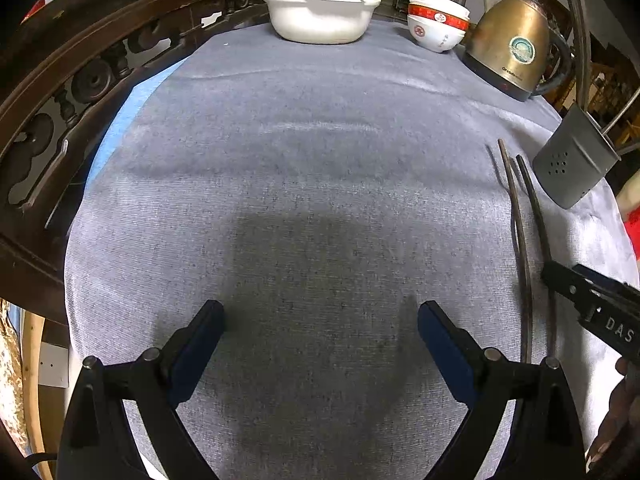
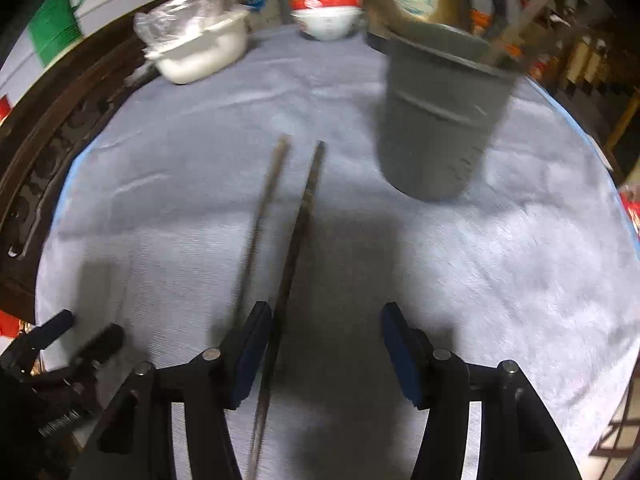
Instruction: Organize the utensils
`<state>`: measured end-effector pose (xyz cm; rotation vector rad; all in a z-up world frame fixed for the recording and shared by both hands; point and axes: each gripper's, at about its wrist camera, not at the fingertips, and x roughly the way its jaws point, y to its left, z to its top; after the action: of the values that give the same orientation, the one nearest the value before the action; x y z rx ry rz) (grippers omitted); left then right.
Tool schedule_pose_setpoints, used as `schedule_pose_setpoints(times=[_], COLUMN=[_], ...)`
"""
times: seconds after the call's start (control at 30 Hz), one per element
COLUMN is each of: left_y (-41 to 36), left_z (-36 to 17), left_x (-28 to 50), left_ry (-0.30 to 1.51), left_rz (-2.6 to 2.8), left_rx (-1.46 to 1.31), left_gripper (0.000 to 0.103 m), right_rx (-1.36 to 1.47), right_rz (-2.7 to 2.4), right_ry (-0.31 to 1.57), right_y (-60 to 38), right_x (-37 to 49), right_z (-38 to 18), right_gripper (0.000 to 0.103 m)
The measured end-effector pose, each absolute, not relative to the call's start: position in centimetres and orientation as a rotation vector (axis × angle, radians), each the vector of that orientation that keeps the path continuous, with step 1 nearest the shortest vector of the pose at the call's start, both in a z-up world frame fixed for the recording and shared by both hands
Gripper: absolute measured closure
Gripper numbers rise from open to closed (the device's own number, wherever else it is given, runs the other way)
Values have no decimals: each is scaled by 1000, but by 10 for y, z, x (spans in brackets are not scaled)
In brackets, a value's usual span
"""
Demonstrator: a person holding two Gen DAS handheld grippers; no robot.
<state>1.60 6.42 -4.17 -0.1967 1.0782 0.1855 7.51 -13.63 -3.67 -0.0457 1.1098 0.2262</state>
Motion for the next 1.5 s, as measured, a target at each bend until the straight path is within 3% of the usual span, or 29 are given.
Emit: schedule_pose_setpoints(times=[0.27, 0.67, 0.73, 0.83, 0.87, 0.9, 1.17, 1.23, 1.3, 1.47, 1.5], left_y=[36, -46, -55, -50, -45, -35, 3, 6, 9, 21, 20], left_z=[-29, -21, -29, -30, -29, -29, -31, -32, -28, -28, -30], left_x=[25, 52, 54, 52, 51, 49, 38, 41, 40, 41, 40], left_ry=[1082, 1099, 1130, 1143, 1146, 1157, 1199, 1216, 1214, 1189, 1198], left_rz=[99, -54, -41, -33, -13, 10, 28, 10, 12, 46, 45], left_rx=[-193, -18, 55, 34, 24, -15, -192, -206, -213, -224, -215], left_gripper=[6, 7, 26, 66, 92, 96, 94, 79, 43, 42, 49], right_rx=[21, 241, 248, 245, 240, 234, 167, 152, 119, 76, 68], right_rz=[263, 129, 137, 172, 181, 193, 309, 331, 337, 354, 361], right_ry=[1096, 990, 989, 996, 1000, 1008, 1055, 1069, 1069, 1112, 1121], right_y=[-137, -228, -238, -238, -238, -238, -199, -189, -178, -151, -146], right_x=[78, 52, 47, 44, 41, 39, 49, 58, 69, 97, 99], right_z=[-35, -21, -16, -15, -13, -13, -15, -13, -10, -17, -20], right_gripper=[42, 42, 42, 42, 42, 42, 42, 42, 39, 39, 39])
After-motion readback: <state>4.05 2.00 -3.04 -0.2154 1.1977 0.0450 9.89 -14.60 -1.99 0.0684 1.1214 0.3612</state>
